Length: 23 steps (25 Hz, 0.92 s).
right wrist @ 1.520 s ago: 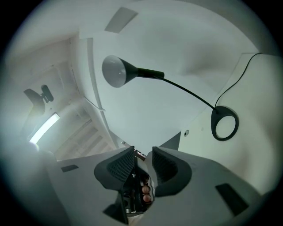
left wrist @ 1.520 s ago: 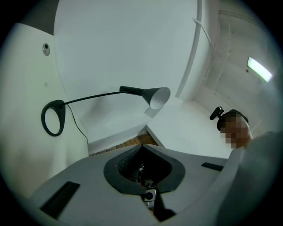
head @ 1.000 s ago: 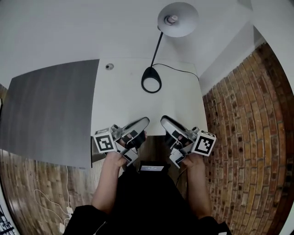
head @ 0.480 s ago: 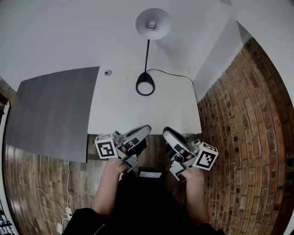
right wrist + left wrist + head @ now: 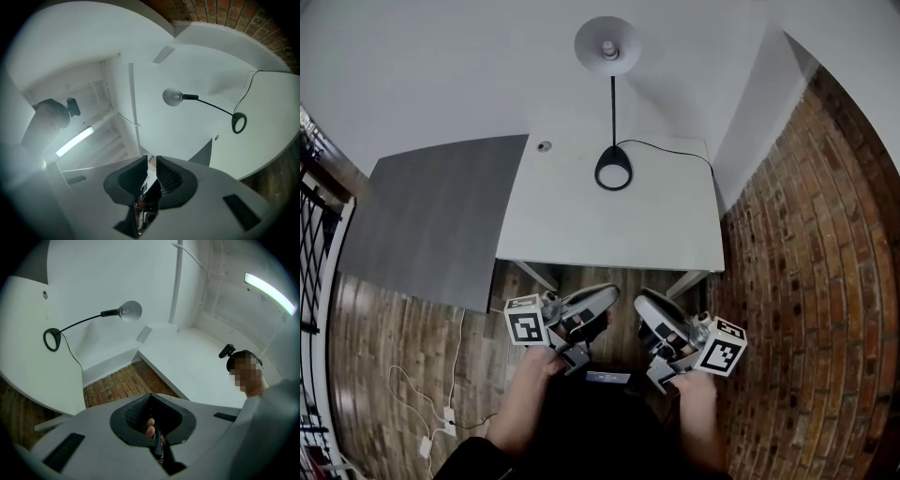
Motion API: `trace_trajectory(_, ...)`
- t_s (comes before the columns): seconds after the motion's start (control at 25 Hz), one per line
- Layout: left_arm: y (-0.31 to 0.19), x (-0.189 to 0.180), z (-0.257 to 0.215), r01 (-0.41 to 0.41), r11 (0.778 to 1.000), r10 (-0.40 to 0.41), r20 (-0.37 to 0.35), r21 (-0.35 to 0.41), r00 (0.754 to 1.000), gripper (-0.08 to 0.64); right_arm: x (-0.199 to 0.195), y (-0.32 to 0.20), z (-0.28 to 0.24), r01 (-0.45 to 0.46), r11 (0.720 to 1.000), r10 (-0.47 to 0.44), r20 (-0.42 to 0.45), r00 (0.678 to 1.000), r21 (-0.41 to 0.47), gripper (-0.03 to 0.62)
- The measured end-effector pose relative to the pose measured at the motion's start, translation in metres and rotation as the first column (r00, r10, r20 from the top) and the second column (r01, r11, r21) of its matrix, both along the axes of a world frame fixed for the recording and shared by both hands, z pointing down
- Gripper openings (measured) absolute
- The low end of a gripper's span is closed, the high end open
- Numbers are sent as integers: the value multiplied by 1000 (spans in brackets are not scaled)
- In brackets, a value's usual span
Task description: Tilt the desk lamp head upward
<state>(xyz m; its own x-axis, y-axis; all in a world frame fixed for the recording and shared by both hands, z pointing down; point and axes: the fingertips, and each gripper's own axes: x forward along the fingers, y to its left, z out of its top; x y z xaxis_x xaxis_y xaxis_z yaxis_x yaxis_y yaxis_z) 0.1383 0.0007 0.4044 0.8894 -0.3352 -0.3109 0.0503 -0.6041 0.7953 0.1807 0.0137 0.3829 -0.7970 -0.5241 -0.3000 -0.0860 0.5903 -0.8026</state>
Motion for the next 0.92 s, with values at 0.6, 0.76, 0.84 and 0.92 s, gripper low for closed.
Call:
trace_trajectory(0.6,2,-27,-31,20,997,-18,-23,80,1000,11,-31,5,-17,28,998,-25,-55,998,61,54)
trace_trajectory(0.76,0,-45,-35,23,996,-19,-44,89,999,11,-52,2,-17,36,998,-32,-82,996,55,54)
trace_trajectory(0.84,-1,-55,-36,23,996,-19,-52,89,998,11,-64,1,-18,39,998,-35,-87,996,54,54)
trace_trajectory(0.92,-1,-66,-37,23,996,-18,-57,90,998,11,-77,0,-19,43,997,-38,-91,995,57,54)
